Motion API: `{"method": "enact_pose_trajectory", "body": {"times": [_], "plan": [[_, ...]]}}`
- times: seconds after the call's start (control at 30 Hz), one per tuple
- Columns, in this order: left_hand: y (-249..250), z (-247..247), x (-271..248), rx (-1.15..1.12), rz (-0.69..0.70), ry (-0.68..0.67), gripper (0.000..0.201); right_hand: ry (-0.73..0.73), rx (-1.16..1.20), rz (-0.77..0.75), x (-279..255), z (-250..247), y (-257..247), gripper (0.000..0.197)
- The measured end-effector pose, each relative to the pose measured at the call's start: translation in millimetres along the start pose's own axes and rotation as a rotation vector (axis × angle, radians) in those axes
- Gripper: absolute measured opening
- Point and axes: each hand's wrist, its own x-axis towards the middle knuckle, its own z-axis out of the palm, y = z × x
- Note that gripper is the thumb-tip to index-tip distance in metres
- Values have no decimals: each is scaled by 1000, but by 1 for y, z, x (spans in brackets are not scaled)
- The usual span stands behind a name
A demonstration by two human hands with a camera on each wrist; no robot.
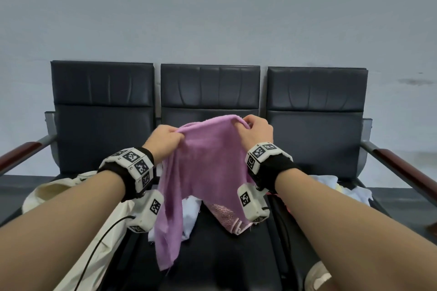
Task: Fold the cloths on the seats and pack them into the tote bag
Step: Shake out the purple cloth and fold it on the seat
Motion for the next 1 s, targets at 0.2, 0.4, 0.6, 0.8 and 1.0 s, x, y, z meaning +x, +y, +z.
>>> {"method": "enact_pose_trajectory", "body": {"times": [0.2, 0.4, 0.6, 0.8, 1.0], "plan": [[-9, 33, -29, -117, -283, -593, 69, -110, -73, -165, -10, 11, -14, 27], [1, 67, -48, -380, -324, -423, 11, -425, -216, -187, -23, 26, -15, 30], [-5, 55, -32, -669, -284, -92, 9, -411, -281, -5, -17, 29, 7, 36], [-7, 27, -15, -991, -415, -78, 53, -564, -168, 251, -20, 36, 24, 28], [22, 8, -37, -1081, -411, -194, 38, -740, 12, 447, -27, 50, 22, 19]]}}
